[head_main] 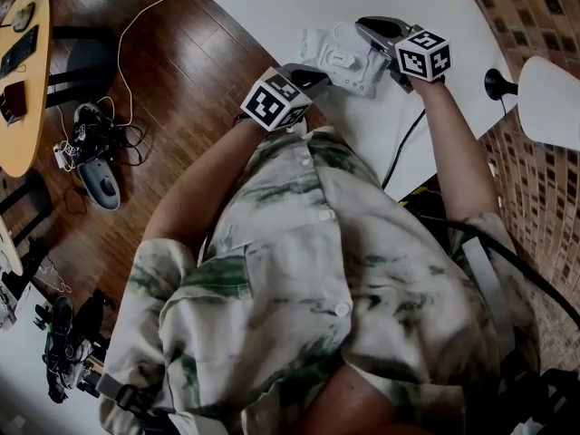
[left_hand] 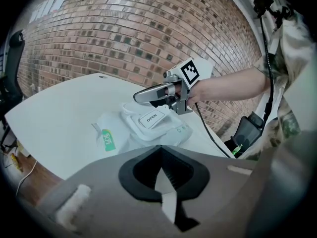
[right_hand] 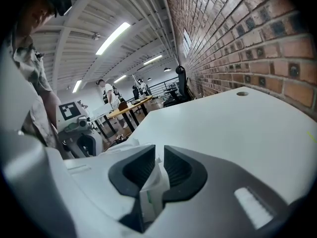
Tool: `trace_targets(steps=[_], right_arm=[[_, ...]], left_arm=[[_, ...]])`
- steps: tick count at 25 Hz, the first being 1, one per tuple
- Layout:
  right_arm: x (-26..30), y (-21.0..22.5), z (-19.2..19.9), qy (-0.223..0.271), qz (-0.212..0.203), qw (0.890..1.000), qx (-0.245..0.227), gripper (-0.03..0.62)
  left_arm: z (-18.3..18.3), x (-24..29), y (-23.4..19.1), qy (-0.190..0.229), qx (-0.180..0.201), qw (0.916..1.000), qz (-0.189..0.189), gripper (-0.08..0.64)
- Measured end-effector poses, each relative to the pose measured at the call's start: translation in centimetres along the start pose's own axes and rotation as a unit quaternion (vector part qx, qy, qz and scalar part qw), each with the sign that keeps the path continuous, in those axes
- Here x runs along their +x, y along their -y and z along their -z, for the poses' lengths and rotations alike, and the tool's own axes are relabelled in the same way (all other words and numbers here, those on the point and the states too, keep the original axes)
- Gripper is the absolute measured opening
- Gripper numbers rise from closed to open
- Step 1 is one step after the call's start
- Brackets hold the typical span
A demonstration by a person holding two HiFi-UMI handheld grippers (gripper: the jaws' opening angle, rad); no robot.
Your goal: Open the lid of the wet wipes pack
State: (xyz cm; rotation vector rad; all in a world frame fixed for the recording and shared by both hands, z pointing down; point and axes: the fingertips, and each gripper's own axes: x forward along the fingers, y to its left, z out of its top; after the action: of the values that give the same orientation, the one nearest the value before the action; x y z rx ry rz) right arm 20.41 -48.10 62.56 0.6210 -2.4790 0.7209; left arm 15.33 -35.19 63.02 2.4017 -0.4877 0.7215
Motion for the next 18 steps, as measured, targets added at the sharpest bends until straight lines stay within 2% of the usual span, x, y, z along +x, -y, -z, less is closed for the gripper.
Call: trace_targets(steps=[3, 9, 13, 16, 18], right_arm=[[-0.3, 0.1, -0.2, 0.001, 0.012, 1.0, -0.013, 0.094], [-2.2, 0.3, -1.6, 0.021, 0.067, 0.996, -0.046, 0.106], [-4.2, -1.6, -3.0, 0.041, 0.111, 0.989, -0.087, 0.106], [-5.8, -3.5, -3.7, 0.058, 0.139, 0.983, -0.101, 0.106], [-6.6, -5.5, -3.6, 0.063, 0.152, 0.981, -0.107, 0.106]], left_arm=[[0.0, -0.1, 0.1, 0.0, 0.0, 1.0, 0.001, 0.003], [-0.9, -1.7, 0.0, 0.023, 0.02, 0.9995, -0.007, 0.003], [-1.3, -4.0, 0.7, 0.037, 0.032, 0.9986, -0.018, 0.003], [-1.1, -5.9, 0.7, 0.033, 0.048, 0.9977, -0.036, 0.003], [-1.0, -7.6, 1.3, 0.045, 0.048, 0.9972, -0.035, 0.003]])
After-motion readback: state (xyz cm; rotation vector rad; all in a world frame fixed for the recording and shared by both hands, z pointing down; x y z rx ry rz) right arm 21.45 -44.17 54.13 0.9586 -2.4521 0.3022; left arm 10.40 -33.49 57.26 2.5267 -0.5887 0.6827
